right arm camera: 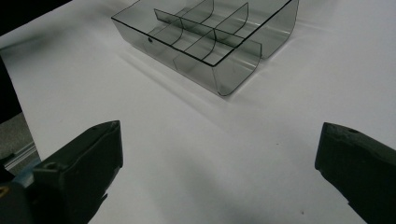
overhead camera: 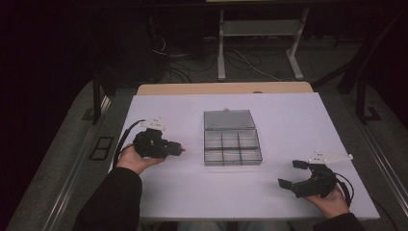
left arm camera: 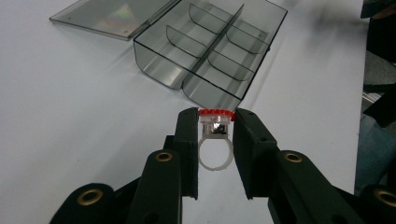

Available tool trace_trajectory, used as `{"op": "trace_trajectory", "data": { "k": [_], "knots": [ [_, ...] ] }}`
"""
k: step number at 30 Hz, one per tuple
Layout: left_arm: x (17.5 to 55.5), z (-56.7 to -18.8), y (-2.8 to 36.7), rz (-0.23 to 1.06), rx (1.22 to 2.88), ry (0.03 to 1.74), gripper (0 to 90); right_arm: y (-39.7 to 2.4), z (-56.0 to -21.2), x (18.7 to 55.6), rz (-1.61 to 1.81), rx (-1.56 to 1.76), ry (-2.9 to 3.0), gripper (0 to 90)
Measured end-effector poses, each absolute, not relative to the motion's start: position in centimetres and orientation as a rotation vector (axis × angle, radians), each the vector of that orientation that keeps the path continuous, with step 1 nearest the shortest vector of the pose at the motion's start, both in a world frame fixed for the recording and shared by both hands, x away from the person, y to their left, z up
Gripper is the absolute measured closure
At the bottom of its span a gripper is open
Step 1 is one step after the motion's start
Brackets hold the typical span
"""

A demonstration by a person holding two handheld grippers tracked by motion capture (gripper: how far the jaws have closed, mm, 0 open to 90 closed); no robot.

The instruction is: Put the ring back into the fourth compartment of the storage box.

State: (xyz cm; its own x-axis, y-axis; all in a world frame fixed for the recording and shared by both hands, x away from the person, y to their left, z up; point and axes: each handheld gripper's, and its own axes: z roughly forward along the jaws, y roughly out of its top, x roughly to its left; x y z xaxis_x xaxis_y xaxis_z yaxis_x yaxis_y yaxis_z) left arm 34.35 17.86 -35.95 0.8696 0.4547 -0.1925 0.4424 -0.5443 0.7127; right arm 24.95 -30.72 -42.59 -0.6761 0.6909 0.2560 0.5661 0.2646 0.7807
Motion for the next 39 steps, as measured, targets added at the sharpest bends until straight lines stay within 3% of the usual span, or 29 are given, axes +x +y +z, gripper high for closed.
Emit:
{"op": "trace_trajectory", "data": {
  "k": [39],
  "knots": [
    [38.0,-34.6,13.3,0.040,2.267,0.583,70.8,-30.8,-42.7,25.0,1.383,1.192,2.395,0.4]
  ]
}}
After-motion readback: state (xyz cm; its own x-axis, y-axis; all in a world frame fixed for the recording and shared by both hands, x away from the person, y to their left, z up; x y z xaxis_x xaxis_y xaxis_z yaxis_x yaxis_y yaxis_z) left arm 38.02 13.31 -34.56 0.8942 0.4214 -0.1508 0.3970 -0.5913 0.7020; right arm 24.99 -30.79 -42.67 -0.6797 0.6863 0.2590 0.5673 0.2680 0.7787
